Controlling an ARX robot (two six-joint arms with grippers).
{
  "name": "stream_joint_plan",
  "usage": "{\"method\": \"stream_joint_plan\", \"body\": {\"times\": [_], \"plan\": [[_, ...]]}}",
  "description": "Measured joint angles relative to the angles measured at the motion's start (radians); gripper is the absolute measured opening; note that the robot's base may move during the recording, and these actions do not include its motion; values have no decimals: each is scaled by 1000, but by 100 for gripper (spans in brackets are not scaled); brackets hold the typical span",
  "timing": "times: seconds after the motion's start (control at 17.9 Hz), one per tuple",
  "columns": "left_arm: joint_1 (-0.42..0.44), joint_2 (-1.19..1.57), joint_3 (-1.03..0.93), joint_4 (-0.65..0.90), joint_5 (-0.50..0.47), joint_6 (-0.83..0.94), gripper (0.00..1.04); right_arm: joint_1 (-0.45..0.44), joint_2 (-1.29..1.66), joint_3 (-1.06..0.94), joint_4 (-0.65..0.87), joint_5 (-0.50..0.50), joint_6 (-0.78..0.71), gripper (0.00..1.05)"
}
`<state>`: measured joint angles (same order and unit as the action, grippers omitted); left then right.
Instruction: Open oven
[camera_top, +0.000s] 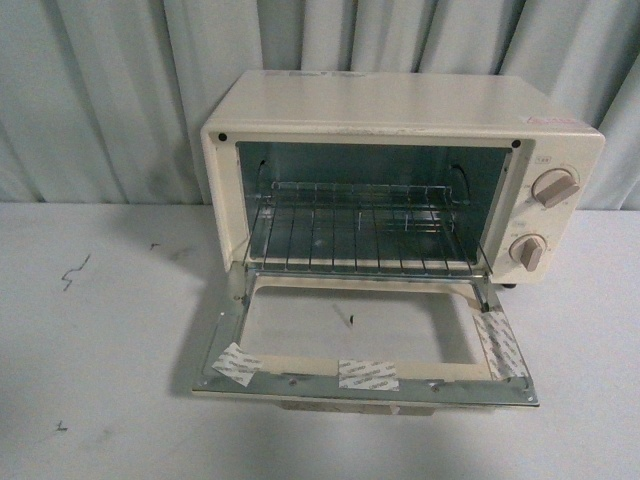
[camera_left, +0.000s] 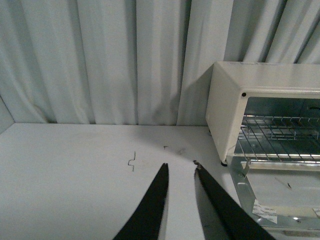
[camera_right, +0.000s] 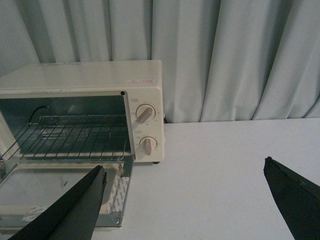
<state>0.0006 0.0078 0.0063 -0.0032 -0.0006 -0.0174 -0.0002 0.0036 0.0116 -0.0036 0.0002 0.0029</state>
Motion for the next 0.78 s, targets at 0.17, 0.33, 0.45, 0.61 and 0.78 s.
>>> {"method": "stream_joint_plan", "body": {"times": [0.17,0.33,0.45,0.61,0.78], "plan": [[0,0,0,0,0,0,56,0,0,0,0,0,0,98],[0,0,0,0,0,0,86,0,0,0,0,0,0,98],[0,0,0,0,0,0,99,0,0,0,0,0,0,98],[0,0,0,0,0,0,98,0,0,0,0,0,0,98],[0,0,0,0,0,0,98,0,0,0,0,0,0,98]]}}
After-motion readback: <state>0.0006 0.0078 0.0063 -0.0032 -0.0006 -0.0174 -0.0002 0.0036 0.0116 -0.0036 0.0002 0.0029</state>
